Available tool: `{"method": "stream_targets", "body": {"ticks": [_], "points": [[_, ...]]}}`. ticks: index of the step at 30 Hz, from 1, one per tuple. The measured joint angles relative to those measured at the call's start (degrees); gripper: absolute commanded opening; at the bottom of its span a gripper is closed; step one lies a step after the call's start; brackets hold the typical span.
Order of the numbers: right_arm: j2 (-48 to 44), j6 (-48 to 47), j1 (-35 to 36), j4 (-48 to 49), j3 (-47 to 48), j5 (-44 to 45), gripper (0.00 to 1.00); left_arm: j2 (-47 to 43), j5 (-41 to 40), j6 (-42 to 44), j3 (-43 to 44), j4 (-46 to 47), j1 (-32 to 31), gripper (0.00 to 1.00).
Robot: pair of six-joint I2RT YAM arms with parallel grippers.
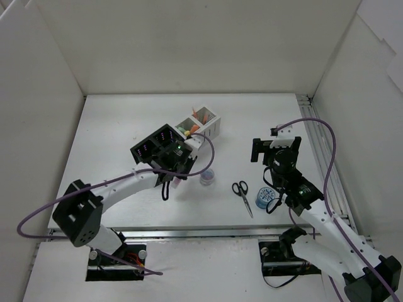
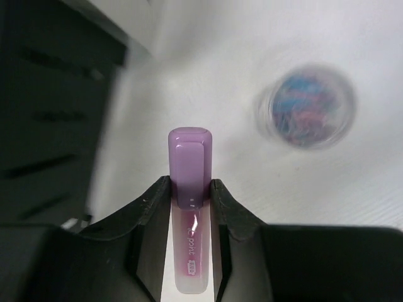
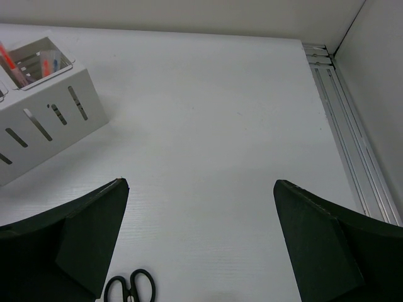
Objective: Sort the stationery into containers
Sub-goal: Pick up the drawer from the corner of the board, then place the pen in the storage box.
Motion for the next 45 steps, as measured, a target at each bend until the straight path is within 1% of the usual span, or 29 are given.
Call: {"method": "stream_targets", "body": {"ticks": [2,4,7,10,14,20,26,27,28,34,40,41,42,44,45], "points": [[-0.3,0.0,0.0,0.0,0.0,0.0,0.98,-4.4,-2.8,1.5,1.4,1.4,-0.3,0.0],[-0.6,0.0,0.0,0.0,0.0,0.0,0.98,-7.7,-4.1,3.3,3.7,4.4,1.0,0.0],[-0.6,0.0,0.0,0.0,0.0,0.0,0.98,-9.0,-4.1,5.6,9.2,9.7,5.0,0.0],[-0.6,0.0,0.0,0.0,0.0,0.0,0.98,-6.4,-3.8,7.1,15.5,13.7,9.1,0.0],[-0.6,0.0,0.0,0.2,0.0,0.0,0.98,0.4,-3.0,8.1,23.3,17.3,12.0,0.0],[0.2,-0.1,-0.2,0.4,0.0,0.7,0.98,10.1,0.2,8.5,28.7,20.1,13.4,0.0],[1.6,-0.1,-0.4,0.4,0.0,1.6,0.98,15.4,5.0,6.9,28.6,22.2,14.3,0.0],[1.8,-0.1,-0.4,0.4,0.0,1.7,0.98,15.6,5.2,6.6,28.2,22.6,14.4,0.0],[1.9,-0.1,-0.4,0.4,0.0,1.9,0.98,15.7,5.3,6.2,27.6,23.5,14.4,0.03],[2.0,-1.3,-0.7,0.4,0.0,2.0,0.98,15.7,5.4,4.5,21.1,30.2,14.4,0.05],[1.7,-1.4,-0.7,0.4,0.0,2.0,0.98,15.8,5.5,2.2,13.9,41.0,14.5,0.06],[1.4,-1.4,-0.7,0.4,0.0,2.0,0.98,15.9,5.6,1.7,13.1,42.6,14.6,0.09],[1.1,-1.4,-0.7,0.4,0.0,2.0,0.98,15.9,5.7,1.4,12.4,43.8,14.6,0.18],[0.3,-1.4,-0.7,0.4,0.0,2.0,0.98,15.9,5.9,0.8,11.5,45.7,14.6,0.28],[0.0,-1.4,-0.7,0.4,0.0,2.0,0.98,15.9,6.0,0.4,11.2,46.6,14.6,0.44]]}}
